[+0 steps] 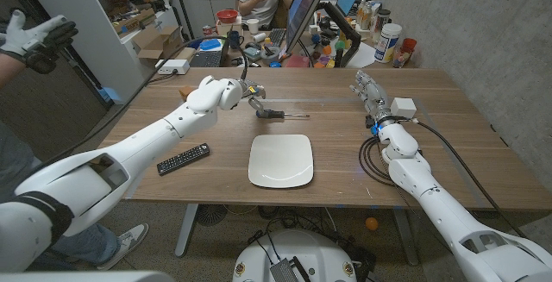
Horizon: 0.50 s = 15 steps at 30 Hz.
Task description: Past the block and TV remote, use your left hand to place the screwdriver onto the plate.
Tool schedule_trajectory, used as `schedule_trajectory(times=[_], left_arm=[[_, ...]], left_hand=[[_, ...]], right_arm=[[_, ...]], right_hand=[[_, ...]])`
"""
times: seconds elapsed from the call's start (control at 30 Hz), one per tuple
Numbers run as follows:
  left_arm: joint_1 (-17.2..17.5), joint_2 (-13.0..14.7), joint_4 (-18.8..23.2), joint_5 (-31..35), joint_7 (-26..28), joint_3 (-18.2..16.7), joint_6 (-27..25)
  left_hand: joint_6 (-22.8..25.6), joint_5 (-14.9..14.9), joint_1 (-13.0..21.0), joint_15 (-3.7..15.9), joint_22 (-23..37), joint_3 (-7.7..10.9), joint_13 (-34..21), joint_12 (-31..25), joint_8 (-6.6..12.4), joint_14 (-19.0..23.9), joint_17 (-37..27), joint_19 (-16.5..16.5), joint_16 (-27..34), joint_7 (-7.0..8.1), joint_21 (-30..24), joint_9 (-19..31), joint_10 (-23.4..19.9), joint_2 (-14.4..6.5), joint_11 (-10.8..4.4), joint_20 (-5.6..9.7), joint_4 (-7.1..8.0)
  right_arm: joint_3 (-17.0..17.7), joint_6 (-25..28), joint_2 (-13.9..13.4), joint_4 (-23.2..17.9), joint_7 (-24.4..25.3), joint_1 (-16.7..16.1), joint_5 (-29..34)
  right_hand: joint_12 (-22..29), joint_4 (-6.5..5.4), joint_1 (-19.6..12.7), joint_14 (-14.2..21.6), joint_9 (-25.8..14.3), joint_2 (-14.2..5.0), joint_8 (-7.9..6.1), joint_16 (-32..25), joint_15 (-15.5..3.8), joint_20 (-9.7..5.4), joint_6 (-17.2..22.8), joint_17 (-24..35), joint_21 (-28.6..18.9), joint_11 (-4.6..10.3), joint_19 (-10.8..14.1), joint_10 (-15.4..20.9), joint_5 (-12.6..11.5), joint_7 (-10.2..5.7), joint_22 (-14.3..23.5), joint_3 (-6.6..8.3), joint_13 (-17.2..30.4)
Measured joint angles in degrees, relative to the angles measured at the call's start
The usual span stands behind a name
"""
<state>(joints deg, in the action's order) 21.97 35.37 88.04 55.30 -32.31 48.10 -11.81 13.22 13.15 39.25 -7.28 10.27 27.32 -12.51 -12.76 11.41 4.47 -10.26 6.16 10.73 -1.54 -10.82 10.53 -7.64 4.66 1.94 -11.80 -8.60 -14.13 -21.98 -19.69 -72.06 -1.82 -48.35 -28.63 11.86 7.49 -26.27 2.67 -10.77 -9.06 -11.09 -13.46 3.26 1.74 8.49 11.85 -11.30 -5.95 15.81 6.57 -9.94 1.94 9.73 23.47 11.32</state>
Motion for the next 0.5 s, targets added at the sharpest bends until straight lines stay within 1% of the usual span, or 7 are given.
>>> schedule_trajectory(times=[0.1, 0.17, 0.23, 0.5], left_arm=[[-0.07, -0.49, -0.35, 0.02, 0.02, 0.35, 0.24], [-0.07, -0.49, -0.35, 0.03, 0.03, 0.35, 0.30], [-0.07, -0.91, -0.68, 0.03, 0.05, 0.65, 0.30], [-0.04, -1.84, -1.35, -0.10, 0.16, 1.24, 0.29]], left_hand=[[0.00, 0.00, 0.00, 0.00, 0.00, 0.00, 0.00, 0.00, 0.00, 0.00, 0.00, 0.00, 0.00, 0.00, 0.00, 0.00, 0.00, 0.00, 0.00, 0.00, 0.00], [0.00, 0.00, 0.00, 0.00, 0.00, -0.01, 0.00, 0.00, 0.00, 0.00, 0.00, 0.00, 0.00, 0.00, -0.22, 0.00, 0.00, 0.00, 0.00, 0.00, 0.01], [0.00, 0.00, 0.00, 0.00, 0.00, -0.23, 0.00, 0.00, 0.00, 0.00, 0.00, 0.00, 0.00, 0.00, -0.22, 0.00, 0.00, 0.00, 0.00, 0.00, 0.23], [0.00, 0.00, 0.00, 0.00, -0.01, -0.23, -0.01, 0.00, 0.00, 0.00, 0.01, 0.00, 0.33, 0.00, -0.22, 0.00, -0.03, 0.00, -0.03, 0.01, 0.23]], right_arm=[[0.05, -0.19, 0.05, 0.09, -0.09, 0.09, -0.06], [0.07, -0.19, 0.09, 0.19, -0.09, 0.16, -0.06], [0.09, -0.44, 0.12, 0.27, -0.25, 0.19, -0.15], [0.12, -0.59, 0.15, 0.46, -0.46, 0.24, -0.39]], right_hand=[[0.00, -0.02, -0.10, 0.00, 0.00, 0.11, 0.00, 0.00, 0.00, 0.00, 0.00, 0.00, 0.00, 0.00, 0.00, 0.00, 0.00, 0.00, 0.00, -0.02, 0.00], [0.00, -0.23, -0.18, 0.00, 0.00, 0.18, 0.00, 0.00, 0.00, 0.00, 0.00, 0.00, 0.00, 0.00, 0.00, 0.00, 0.00, 0.00, 0.00, -0.23, 0.00], [0.00, -0.23, -0.16, 0.00, 0.00, 0.16, 0.00, 0.00, 0.00, 0.00, 0.00, 0.00, 0.00, 0.00, 0.00, 0.00, 0.00, 0.00, 0.00, -0.23, 0.00], [0.00, -0.23, -0.16, 0.00, 0.00, 0.16, 0.00, 0.00, 0.00, 0.00, 0.00, 0.00, 0.00, 0.01, 0.00, -0.01, 0.00, 0.00, 0.00, -0.23, 0.00]])
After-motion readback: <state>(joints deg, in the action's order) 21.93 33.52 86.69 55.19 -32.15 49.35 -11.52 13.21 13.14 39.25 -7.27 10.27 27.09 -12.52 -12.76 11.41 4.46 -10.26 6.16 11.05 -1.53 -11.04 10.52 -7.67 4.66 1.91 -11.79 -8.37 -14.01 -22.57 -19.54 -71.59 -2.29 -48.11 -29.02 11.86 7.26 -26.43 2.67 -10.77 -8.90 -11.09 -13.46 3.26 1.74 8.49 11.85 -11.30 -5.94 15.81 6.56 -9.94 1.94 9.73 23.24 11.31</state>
